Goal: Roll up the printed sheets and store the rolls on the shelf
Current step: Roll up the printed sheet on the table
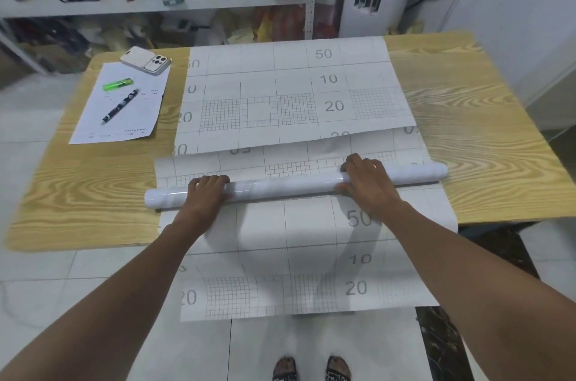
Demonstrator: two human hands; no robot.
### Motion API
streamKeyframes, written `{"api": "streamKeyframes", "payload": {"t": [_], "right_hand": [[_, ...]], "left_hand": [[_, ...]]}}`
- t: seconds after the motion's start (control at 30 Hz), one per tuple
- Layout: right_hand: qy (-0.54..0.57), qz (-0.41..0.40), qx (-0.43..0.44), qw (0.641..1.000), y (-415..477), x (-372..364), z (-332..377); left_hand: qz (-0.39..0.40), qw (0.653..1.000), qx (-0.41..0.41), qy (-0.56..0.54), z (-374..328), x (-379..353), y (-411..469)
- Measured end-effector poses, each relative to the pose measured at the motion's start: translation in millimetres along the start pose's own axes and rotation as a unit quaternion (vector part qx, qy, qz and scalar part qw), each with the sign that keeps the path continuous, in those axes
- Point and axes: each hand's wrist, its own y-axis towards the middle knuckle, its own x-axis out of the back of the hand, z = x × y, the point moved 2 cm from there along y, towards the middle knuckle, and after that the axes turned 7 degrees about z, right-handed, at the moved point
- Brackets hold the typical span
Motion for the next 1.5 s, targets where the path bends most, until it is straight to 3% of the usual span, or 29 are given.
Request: {"api": "streamKeyframes", "payload": {"t": [0.37, 0.63, 0.87, 1.0, 1.17, 1.3, 1.5], "right_hand": [[-0.072, 0.001, 0.031, 0.997, -8.8, -2.3, 2.3], [0.027, -0.035, -0.011, 0.999, -18.1, -3.3, 3.2], [0.137, -0.021, 0.024, 0.990, -24.5, -6.8, 6.1], [0.124, -0.006, 0.035, 0.992, -25.3, -5.9, 5.1], [0.126, 0.018, 0.047, 0.991, -26.8, -2.1, 6.1], [0.104, 0.018, 0.052, 0.993, -29.1, -3.2, 5.3], [0.113, -0.042, 0.043, 0.992, -39.4, 2.5, 11.1]], "left_hand": [[0.004, 1.000, -0.014, 0.025, -7.7, -0.6, -6.3], [-0.008, 0.999, -0.026, 0.022, -8.1, 0.7, -8.3], [0.026, 0.999, -0.027, 0.015, -5.1, -2.2, -10.4], [-0.007, 1.000, -0.020, 0.020, -7.4, -0.3, -14.0], [0.023, 0.998, -0.023, 0.059, -13.6, 1.1, -14.4], [0.005, 0.999, -0.018, 0.044, -15.8, 0.3, -15.8], [-0.019, 0.997, -0.055, 0.042, -11.3, -1.0, -14.5]]}}
